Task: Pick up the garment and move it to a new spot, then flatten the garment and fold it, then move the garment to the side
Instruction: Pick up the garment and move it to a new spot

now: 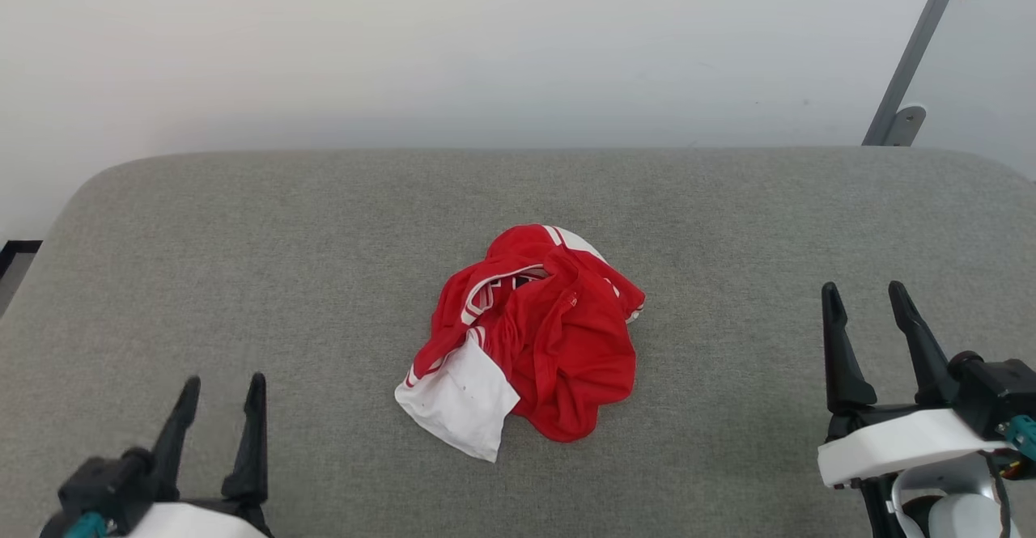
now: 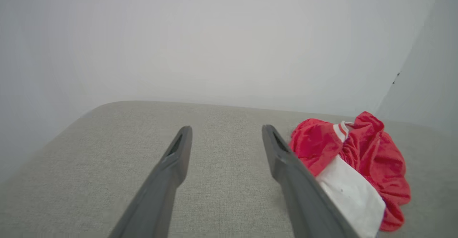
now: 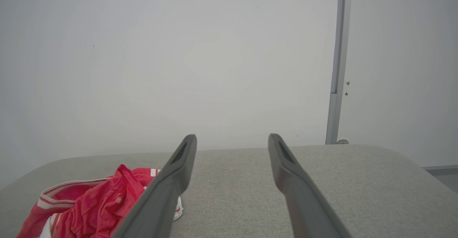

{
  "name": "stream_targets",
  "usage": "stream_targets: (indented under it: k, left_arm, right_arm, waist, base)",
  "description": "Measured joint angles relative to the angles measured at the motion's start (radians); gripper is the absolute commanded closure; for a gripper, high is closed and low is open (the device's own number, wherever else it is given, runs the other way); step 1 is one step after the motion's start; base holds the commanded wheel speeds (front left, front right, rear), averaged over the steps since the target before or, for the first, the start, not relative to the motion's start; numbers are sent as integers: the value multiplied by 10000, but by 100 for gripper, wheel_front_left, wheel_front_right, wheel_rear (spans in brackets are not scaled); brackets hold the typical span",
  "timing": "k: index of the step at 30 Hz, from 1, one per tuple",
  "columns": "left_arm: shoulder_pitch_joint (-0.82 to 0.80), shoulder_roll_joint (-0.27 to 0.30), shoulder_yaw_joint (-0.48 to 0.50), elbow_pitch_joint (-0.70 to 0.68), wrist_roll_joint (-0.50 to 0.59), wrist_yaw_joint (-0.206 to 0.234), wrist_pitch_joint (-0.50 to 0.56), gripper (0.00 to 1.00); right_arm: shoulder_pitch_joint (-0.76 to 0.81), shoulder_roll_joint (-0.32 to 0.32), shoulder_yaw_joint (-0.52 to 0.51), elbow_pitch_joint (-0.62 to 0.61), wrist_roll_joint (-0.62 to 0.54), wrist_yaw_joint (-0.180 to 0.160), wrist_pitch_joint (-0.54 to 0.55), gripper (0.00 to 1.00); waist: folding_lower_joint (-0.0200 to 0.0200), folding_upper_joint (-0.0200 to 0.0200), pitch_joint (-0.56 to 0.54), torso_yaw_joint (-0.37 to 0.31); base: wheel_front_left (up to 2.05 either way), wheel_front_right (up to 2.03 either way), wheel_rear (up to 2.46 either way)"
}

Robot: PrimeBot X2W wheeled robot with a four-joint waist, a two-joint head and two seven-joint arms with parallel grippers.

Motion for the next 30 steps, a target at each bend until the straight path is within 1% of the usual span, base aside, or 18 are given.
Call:
stream_targets:
  k: [4,6,12,16,23,30]
  left_arm:
    - [195,-470,439,82,232,-422,0,0]
    - [322,-679,564,159,545,-583,0,0]
    - [561,-1342,980,324,991,-867,0,0]
    - [566,-1626,1317,430,1183,-999,0,0]
    - [569,-1979,1651,512,1486,-1223,0,0]
    - [550,-2119,1866,489,1735,-1377,0,0]
  right_arm:
    - [90,2,-46,-13,0,0,-6,0]
    - [101,0,-92,-12,0,0,-8,0]
    - [194,0,-159,-10,29,0,-10,0]
    - [259,2,-203,-13,29,0,-23,0]
    - [410,0,-299,-36,29,0,-96,0]
    - [610,0,-291,-40,92,0,-115,0]
  waist:
    - [0,0,11,-11]
    - [0,0,5,-10]
    - [1,1,-33,2]
    - [0,0,-70,26]
    - [0,0,-108,78]
    - [0,0,-116,106]
  base:
    - [0,0,0]
    - [0,0,0]
    - [0,0,0]
    - [0,0,0]
    - [0,0,0]
    - [0,0,0]
